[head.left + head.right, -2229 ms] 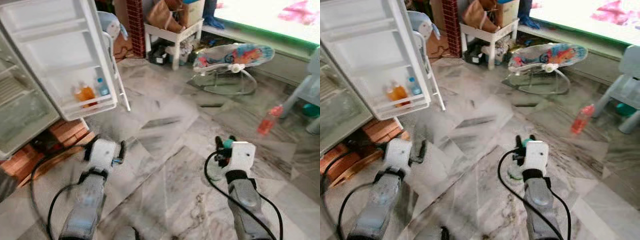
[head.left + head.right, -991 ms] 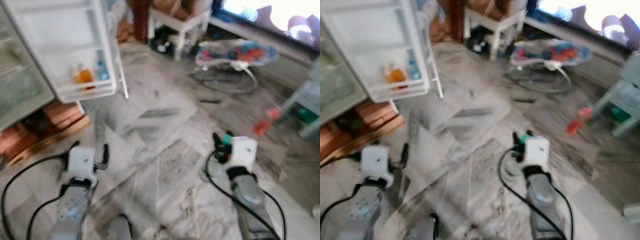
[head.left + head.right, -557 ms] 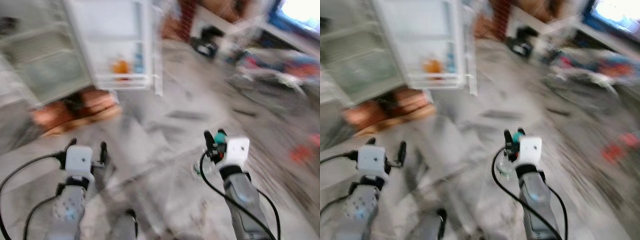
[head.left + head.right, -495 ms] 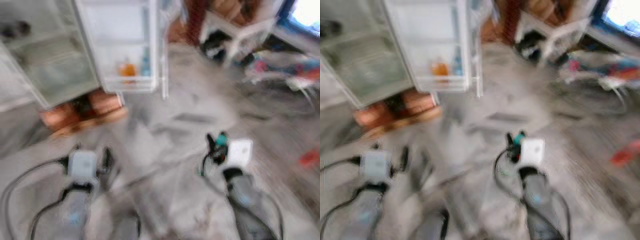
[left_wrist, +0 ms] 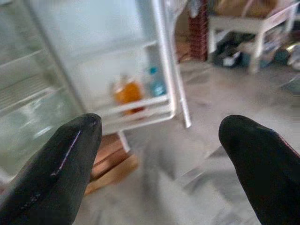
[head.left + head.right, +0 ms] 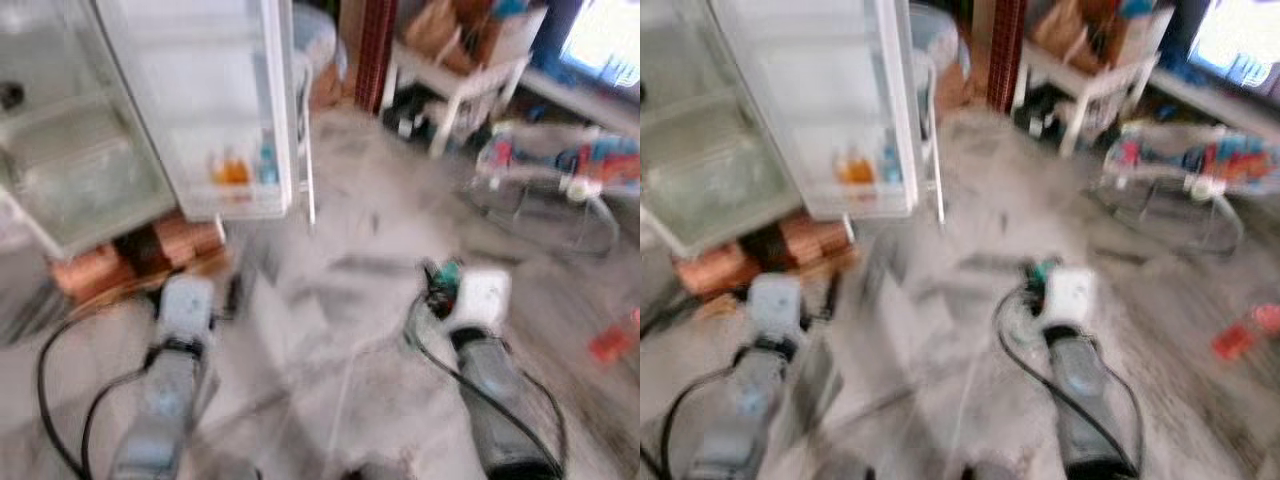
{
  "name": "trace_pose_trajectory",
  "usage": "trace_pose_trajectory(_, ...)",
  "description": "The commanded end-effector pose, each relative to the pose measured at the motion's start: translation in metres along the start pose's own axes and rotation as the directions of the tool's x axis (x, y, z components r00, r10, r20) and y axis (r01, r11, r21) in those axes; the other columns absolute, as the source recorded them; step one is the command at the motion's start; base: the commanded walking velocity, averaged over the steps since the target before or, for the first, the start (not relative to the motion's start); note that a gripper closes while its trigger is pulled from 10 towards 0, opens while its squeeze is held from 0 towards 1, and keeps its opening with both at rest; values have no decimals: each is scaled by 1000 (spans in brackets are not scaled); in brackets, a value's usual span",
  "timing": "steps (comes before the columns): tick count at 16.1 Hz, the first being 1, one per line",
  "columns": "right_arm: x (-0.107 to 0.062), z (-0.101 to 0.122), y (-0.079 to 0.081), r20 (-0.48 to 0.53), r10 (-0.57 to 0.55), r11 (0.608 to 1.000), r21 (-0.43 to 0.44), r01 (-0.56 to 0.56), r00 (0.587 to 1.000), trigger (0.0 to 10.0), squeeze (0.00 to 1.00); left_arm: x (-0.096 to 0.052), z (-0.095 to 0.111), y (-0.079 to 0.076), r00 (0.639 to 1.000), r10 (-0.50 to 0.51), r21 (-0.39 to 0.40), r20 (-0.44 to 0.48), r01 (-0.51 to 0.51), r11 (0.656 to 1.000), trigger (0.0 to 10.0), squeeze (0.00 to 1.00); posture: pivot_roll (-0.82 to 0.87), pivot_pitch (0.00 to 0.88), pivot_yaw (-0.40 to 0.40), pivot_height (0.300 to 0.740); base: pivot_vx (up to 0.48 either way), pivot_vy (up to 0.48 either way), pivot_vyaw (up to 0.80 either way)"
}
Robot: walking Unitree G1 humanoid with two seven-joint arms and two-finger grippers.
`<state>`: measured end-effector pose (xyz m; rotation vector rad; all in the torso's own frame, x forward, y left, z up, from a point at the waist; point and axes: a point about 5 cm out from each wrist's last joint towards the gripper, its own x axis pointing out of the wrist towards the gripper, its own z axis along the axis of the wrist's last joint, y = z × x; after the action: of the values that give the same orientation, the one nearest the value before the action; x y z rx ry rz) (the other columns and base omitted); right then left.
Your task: Restocking fridge
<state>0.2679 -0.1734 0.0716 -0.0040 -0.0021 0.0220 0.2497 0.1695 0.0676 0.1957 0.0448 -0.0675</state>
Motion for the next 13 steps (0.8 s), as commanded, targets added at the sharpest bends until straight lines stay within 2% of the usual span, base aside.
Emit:
trace_pose_trajectory(1, 9, 11, 14, 61, 47, 999, 7, -47, 997, 10000, 0, -1, -4, 12, 999, 34, 21, -9, -34, 999, 10000, 0, 165, 44, -41, 740, 416, 0, 0)
trace_pose_trajectory(13, 9, 11, 14, 62, 52, 999, 2, -52, 997, 10000, 0, 0, -4, 12, 999, 35, 20, -8, -34, 999, 10000, 0, 165, 44, -41, 740, 416, 0, 0)
